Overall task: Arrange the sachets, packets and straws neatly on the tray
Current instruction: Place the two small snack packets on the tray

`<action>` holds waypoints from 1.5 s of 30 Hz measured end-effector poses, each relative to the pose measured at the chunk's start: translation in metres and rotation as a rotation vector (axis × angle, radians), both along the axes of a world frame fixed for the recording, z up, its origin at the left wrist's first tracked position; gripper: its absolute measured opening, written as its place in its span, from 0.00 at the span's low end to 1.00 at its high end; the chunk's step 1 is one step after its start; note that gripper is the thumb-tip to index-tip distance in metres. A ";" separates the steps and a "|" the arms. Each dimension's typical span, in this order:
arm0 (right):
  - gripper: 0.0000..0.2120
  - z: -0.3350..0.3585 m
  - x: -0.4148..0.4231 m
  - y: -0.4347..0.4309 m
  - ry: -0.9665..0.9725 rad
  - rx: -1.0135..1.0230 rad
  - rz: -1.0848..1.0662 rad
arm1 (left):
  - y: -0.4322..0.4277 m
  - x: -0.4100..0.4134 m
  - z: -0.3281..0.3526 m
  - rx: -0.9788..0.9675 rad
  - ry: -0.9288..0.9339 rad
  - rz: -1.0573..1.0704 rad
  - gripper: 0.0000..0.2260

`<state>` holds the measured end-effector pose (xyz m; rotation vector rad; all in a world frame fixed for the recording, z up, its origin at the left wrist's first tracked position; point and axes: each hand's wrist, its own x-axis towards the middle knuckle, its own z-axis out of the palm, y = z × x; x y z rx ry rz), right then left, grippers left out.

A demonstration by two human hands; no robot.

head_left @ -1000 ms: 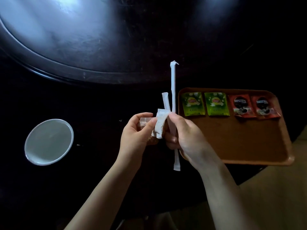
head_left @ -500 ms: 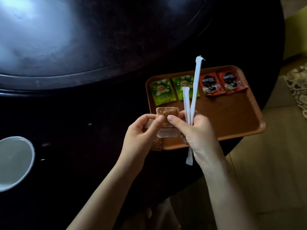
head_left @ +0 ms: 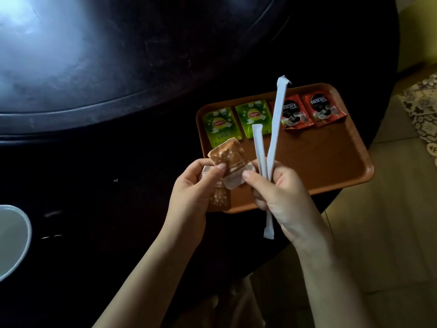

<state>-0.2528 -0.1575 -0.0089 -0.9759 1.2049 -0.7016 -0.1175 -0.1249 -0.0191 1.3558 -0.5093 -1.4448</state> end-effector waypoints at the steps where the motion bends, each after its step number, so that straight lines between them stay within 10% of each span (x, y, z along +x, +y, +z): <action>1: 0.07 0.000 -0.002 -0.003 0.002 -0.003 0.043 | -0.001 0.003 0.001 0.004 -0.018 -0.009 0.04; 6: 0.02 0.008 -0.013 -0.021 0.157 0.000 0.327 | -0.010 0.023 0.009 0.057 -0.174 -0.134 0.14; 20: 0.05 -0.006 0.001 -0.021 -0.157 0.142 -0.222 | 0.009 -0.008 0.006 0.173 0.020 0.063 0.08; 26: 0.05 -0.007 -0.012 -0.053 0.416 -0.060 0.130 | 0.005 0.019 -0.001 0.210 -0.002 0.223 0.08; 45: 0.06 -0.036 0.013 -0.052 0.804 -0.452 0.216 | 0.006 0.027 -0.008 0.187 0.010 0.219 0.10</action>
